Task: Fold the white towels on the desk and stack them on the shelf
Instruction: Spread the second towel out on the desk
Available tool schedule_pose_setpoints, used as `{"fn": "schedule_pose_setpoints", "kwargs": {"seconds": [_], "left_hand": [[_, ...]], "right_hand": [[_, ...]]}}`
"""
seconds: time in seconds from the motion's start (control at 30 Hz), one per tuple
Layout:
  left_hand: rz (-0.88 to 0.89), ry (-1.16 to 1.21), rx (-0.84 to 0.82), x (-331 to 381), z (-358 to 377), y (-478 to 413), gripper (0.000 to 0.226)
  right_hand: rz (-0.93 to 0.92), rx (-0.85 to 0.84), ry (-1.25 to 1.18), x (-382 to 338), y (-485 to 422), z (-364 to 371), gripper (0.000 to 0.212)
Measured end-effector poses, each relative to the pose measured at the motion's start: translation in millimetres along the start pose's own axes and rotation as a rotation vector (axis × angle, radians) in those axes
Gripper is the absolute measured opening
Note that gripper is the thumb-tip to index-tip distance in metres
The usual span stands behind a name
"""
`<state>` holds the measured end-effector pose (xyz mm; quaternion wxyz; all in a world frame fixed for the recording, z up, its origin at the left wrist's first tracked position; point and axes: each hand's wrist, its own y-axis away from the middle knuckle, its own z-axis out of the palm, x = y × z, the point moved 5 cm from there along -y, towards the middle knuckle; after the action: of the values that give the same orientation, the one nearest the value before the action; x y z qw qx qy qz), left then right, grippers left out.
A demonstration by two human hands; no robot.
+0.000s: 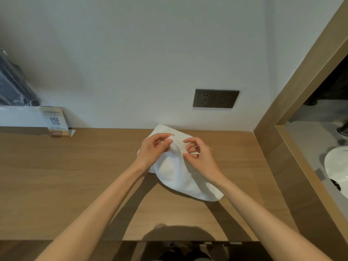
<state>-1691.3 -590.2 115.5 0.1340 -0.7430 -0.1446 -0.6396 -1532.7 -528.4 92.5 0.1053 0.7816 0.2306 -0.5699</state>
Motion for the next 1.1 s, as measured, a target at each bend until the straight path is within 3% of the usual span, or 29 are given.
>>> {"fn": "schedule_pose_setpoints", "kwargs": {"seconds": [0.3,0.5,0.63,0.8,0.93,1.03,1.1], "left_hand": [[-0.001,0.267,0.083,62.1,-32.7,-35.6,0.014],[0.017,0.414,0.187,66.9,-56.2,-41.0,0.03],[0.005,0.353,0.327,53.6,-81.5,-43.0,0.032],[0.019,0.202,0.505,35.7,-111.2,-41.2,0.036],[0.071,0.147,0.586,45.6,-127.9,-39.0,0.037],[0.103,0.19,0.607,64.1,-130.0,-41.4,0.04],[0.119,0.209,0.611,71.5,-126.5,-44.6,0.039]], "right_hand": [[0.177,0.078,0.489,47.1,-21.6,-31.3,0.017],[0.446,0.073,0.6,81.3,-17.2,-55.9,0.027],[0.541,0.16,0.466,75.9,-17.4,-73.7,0.016],[0.489,0.41,-0.104,25.0,-34.4,-93.2,0.019],[0.178,0.57,-0.455,-54.1,-50.4,-118.5,0.021],[-0.119,0.672,-0.492,-112.4,-50.2,-133.5,0.025],[-0.127,0.691,-0.5,-124.2,-53.3,-136.8,0.026]]}}
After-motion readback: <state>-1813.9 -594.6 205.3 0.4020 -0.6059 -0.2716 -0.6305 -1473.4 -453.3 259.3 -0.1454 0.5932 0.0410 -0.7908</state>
